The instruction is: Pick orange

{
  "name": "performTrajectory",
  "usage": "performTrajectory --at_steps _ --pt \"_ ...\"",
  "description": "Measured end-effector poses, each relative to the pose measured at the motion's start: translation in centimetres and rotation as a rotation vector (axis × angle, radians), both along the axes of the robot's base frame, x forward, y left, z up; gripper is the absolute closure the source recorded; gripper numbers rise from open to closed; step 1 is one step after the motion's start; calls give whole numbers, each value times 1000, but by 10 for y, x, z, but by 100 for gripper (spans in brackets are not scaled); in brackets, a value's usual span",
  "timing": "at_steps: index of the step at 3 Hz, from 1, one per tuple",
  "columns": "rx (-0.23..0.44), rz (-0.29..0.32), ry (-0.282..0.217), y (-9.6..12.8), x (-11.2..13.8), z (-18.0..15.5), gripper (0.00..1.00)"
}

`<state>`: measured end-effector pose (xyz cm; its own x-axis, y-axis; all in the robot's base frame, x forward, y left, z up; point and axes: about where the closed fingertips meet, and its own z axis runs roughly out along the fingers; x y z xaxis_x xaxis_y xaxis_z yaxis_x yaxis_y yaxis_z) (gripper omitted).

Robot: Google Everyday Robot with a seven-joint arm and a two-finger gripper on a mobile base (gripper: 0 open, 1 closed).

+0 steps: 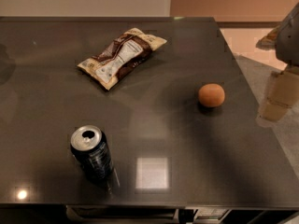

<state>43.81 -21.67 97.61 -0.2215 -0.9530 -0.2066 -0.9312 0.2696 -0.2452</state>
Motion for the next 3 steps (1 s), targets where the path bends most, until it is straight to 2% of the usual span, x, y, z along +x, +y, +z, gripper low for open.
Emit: performTrajectory --at_steps 1,3 --pt "1 0 -2 0 1 1 0" --pt "61 10 39 3 37 -18 0"
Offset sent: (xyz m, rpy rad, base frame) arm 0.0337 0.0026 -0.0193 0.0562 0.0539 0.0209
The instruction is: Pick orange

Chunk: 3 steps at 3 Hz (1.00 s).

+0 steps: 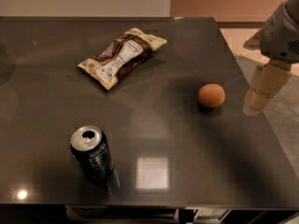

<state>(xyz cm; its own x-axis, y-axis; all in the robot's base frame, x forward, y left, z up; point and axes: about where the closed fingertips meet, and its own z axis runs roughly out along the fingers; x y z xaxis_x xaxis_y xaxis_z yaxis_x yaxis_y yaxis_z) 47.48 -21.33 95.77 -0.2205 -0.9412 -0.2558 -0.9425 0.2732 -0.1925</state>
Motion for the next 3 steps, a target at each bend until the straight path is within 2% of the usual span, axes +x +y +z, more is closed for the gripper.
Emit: performTrajectory --at_steps 3 --pt "63 -13 78 1 50 -51 0"
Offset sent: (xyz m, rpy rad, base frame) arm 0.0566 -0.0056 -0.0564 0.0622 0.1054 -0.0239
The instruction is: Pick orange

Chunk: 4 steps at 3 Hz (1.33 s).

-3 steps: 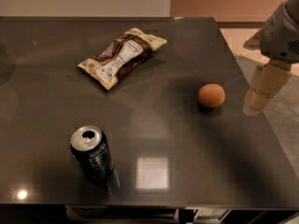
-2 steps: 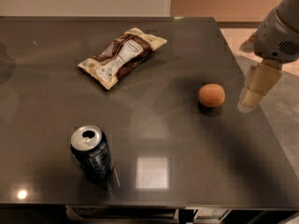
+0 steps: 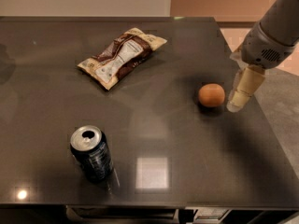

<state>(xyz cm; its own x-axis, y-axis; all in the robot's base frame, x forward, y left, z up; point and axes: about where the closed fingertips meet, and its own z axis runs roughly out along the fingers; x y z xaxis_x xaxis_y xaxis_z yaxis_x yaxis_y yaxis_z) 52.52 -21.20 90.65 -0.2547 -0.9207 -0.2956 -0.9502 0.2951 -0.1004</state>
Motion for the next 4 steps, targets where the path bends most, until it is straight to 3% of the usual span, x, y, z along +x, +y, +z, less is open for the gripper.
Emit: performTrajectory --at_steps 3,4 --pt "-1 31 29 16 19 -49 0" --pt "-12 47 44 20 19 -58 18"
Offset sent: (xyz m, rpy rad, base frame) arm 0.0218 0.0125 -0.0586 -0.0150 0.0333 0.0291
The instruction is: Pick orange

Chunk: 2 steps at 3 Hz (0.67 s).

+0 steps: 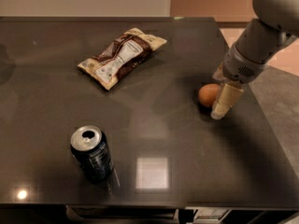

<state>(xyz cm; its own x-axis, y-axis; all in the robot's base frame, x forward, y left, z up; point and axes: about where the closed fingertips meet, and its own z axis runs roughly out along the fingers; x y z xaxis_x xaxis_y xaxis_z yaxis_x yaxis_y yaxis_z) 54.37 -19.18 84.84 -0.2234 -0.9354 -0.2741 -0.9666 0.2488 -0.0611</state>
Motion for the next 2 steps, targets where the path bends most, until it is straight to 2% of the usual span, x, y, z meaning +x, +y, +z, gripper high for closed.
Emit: performTrajectory --at_steps 2 --pt "-4 5 19 0 1 -5 64"
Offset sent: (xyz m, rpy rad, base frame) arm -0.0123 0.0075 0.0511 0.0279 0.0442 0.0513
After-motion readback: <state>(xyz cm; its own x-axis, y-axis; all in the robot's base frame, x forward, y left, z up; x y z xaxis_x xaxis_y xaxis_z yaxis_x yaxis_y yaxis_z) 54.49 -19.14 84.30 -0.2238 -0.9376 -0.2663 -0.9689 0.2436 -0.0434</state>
